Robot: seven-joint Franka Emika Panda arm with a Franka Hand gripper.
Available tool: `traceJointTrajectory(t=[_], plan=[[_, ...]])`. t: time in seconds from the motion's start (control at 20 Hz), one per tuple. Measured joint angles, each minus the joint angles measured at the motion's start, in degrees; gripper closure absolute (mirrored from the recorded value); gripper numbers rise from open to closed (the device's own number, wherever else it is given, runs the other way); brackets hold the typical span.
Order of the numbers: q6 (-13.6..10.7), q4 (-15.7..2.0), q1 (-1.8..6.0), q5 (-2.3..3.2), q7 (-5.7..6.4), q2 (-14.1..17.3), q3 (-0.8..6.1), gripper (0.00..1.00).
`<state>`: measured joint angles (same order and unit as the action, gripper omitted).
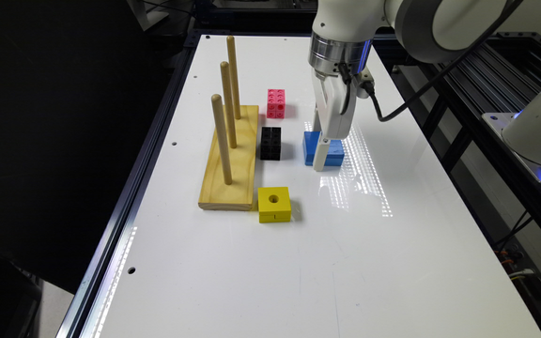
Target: Pick up blue block.
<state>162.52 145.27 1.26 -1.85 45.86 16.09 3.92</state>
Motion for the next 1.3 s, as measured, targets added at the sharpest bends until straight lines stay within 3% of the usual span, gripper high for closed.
traceJointTrajectory(t=[0.5,0.85,1.05,1.3], plan=[[-0.63,0.01,0.0,0.0,0.0,-1.14,0.0,1.0],[-5.76,0.14,0.0,0.0,0.0,-6.42,0.0,1.0],[-10.64,0.19,-0.01,0.0,0.03,-11.17,0.02,1.0],[-13.34,-0.02,-0.01,0.0,0.06,-14.26,0.1,1.0]])
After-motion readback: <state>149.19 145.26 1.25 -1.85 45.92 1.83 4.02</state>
